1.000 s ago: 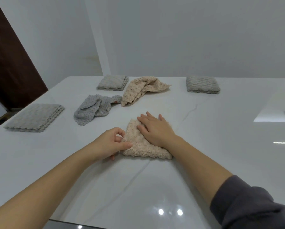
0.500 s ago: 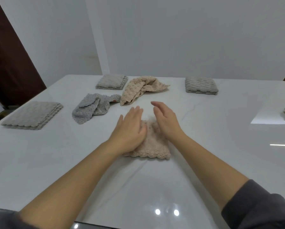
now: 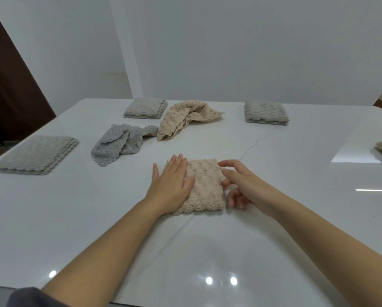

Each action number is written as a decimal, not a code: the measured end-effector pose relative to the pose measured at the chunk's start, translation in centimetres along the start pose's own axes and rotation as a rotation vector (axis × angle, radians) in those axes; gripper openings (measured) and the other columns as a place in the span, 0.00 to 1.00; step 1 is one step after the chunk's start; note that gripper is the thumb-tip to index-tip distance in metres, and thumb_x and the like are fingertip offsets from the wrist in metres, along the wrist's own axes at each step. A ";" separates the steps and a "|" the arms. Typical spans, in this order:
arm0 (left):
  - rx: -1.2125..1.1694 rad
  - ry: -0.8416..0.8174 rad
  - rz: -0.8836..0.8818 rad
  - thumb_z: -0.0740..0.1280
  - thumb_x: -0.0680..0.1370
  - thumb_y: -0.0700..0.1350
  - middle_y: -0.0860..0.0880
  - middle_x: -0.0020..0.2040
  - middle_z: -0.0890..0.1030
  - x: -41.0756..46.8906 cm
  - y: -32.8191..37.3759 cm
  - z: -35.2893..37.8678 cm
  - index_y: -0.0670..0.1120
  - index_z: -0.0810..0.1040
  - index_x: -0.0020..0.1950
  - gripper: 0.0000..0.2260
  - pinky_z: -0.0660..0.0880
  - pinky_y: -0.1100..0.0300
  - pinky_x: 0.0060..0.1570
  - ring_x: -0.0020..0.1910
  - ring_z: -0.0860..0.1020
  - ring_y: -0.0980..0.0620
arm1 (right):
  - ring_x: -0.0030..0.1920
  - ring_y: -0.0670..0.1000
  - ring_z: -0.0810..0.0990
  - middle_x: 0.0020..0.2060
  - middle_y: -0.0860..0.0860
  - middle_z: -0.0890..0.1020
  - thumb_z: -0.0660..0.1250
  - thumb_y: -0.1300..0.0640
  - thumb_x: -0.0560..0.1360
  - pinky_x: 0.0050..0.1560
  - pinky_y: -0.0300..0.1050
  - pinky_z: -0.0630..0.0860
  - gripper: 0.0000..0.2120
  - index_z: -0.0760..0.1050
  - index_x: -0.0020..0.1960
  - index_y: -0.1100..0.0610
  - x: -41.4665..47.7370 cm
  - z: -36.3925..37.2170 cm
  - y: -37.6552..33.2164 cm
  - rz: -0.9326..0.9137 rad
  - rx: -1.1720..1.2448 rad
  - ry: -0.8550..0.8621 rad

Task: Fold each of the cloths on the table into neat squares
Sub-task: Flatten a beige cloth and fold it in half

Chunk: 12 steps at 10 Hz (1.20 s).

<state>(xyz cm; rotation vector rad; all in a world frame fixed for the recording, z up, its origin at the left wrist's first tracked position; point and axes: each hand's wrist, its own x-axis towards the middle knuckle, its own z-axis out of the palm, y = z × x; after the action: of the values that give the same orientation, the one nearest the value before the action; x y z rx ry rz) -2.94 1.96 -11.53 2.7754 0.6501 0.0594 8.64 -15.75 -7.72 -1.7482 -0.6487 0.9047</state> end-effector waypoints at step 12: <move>0.070 -0.073 0.008 0.42 0.83 0.56 0.52 0.80 0.41 0.2 0.3 -0.5 0.47 0.42 0.80 0.27 0.36 0.40 0.74 0.78 0.38 0.56 | 0.28 0.53 0.77 0.37 0.54 0.70 0.65 0.54 0.79 0.35 0.46 0.75 0.24 0.63 0.70 0.37 -0.5 -0.1 -1.1 -0.133 -0.267 -0.424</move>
<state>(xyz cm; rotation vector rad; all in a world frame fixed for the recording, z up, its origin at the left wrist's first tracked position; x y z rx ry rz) -2.73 1.94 -10.96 2.8321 0.6349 -0.0644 8.47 -15.81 -6.49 -1.7294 -1.1941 1.1481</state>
